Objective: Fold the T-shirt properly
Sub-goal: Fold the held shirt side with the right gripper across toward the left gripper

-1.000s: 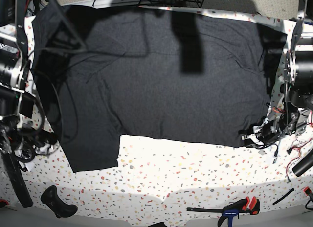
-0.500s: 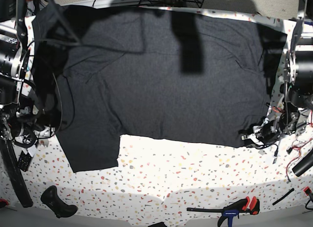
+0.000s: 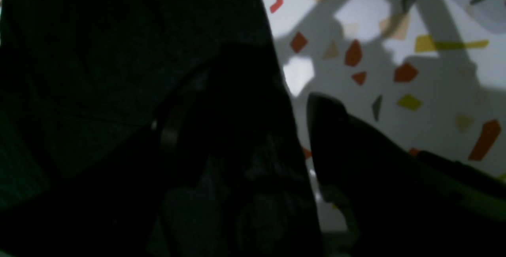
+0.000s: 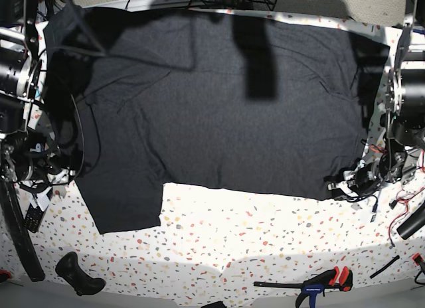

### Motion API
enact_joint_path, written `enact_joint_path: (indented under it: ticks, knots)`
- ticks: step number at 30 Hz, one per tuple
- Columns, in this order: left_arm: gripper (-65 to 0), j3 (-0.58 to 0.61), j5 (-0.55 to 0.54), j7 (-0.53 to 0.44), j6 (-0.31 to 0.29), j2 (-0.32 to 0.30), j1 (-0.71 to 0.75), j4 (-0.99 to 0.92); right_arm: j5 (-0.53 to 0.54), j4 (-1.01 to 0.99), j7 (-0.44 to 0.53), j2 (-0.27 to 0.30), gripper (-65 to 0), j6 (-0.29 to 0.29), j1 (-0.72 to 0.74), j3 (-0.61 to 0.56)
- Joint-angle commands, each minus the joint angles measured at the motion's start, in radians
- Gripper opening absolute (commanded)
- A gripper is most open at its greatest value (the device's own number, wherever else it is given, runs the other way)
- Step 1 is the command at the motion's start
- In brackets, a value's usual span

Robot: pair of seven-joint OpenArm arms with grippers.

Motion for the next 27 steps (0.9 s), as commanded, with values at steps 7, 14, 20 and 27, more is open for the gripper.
enact_joint_path:
  ticks: [7, 14, 20, 27]
  knots:
    - [-65.0, 0.001, 0.014, 0.023, -0.001, -0.004, -0.019, 0.004, 0.008, 0.006, -0.043, -0.024, -25.4, 0.008, -0.018, 0.0]
    - [-65.0, 0.001, 0.014, 0.023, -0.001, -0.004, -0.019, 0.004, 0.163, 0.01, -0.143, -0.031, -36.9, 0.008, -0.016, 0.0]
    - [-65.0, 0.001, 0.014, 0.022, 0.0, -0.004, -0.019, 0.004, 0.161, 0.011, -0.117, -0.028, -56.0, 0.008, -0.016, 0.0]
    - [-65.0, 0.001, -0.004, 0.0, 0.003, -0.004, -0.019, 0.004, 0.15, 0.011, -0.056, -0.029, -65.0, 0.008, 0.002, 0.0]
